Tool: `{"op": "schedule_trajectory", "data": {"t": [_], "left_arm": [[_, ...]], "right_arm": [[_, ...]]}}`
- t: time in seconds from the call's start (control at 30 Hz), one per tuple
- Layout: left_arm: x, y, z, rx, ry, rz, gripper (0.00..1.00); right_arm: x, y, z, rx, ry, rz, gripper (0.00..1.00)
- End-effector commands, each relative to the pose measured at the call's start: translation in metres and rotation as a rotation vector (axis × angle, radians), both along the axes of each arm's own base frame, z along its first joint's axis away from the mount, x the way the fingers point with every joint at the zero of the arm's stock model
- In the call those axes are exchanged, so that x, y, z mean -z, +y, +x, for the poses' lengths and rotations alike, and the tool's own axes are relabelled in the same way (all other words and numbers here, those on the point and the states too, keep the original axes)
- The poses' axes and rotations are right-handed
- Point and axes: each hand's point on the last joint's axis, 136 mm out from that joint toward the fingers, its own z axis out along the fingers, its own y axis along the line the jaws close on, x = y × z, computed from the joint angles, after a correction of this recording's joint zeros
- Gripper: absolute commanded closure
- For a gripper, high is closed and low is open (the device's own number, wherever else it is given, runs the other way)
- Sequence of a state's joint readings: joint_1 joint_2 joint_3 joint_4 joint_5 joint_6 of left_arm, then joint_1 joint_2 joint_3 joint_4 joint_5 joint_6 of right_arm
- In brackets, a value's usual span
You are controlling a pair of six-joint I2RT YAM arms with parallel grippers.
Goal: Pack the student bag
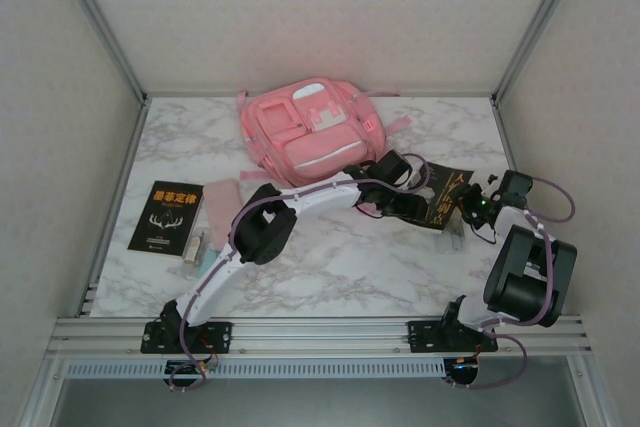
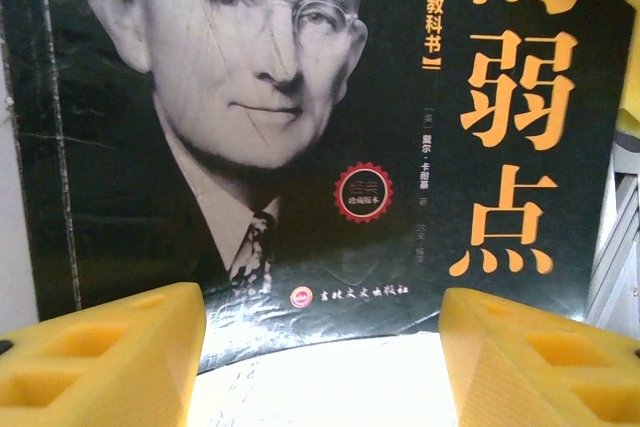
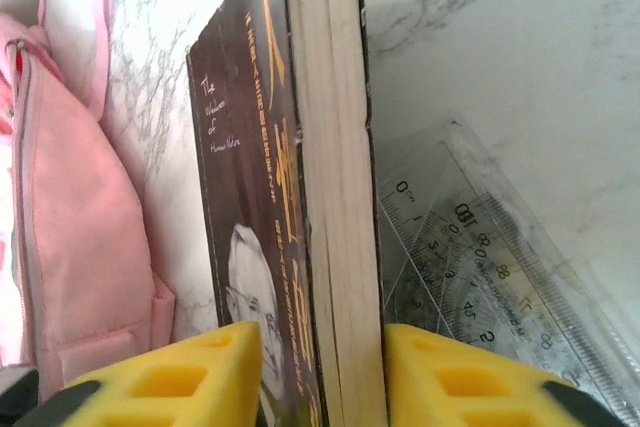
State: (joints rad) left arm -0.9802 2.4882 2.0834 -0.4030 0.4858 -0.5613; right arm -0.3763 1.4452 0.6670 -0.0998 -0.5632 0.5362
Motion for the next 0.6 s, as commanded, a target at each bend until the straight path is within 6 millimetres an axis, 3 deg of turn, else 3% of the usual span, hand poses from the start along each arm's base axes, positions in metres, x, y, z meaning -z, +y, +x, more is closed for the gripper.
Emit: {"op": "schedule_trajectory", "data": {"t": [0.0,0.1,0.17,0.37,0.47,0.57], "left_arm": [[0.028,0.012,-0.006,-0.004,0.035,0.087,0.36],[0.011,0.014,-0.001,-0.01,0.024,0.065,0.34],[-0.007,0.015,0.005,-0.016,0.013,0.037,0.3],[-0.087,0.041,0.036,-0.083,-0.06,-0.078,0.0],[-0.125,0.067,0.058,-0.146,-0.106,-0.136,0.0],[-0.145,0.095,0.077,-0.214,-0.131,-0.177,0.0]], "right_arm": [[-0.004,0.012,-0.003,-0.043,-0.004,0.05,0.75],[-0.006,0.012,-0.003,-0.05,-0.009,0.042,0.95],[-0.008,0.012,-0.003,-0.055,-0.011,0.043,1.0],[-0.034,0.014,0.0,-0.065,-0.045,0.046,1.0],[-0.059,0.016,0.001,-0.073,-0.073,0.049,1.0],[-0.09,0.02,-0.001,-0.091,-0.114,0.046,1.0]]}}
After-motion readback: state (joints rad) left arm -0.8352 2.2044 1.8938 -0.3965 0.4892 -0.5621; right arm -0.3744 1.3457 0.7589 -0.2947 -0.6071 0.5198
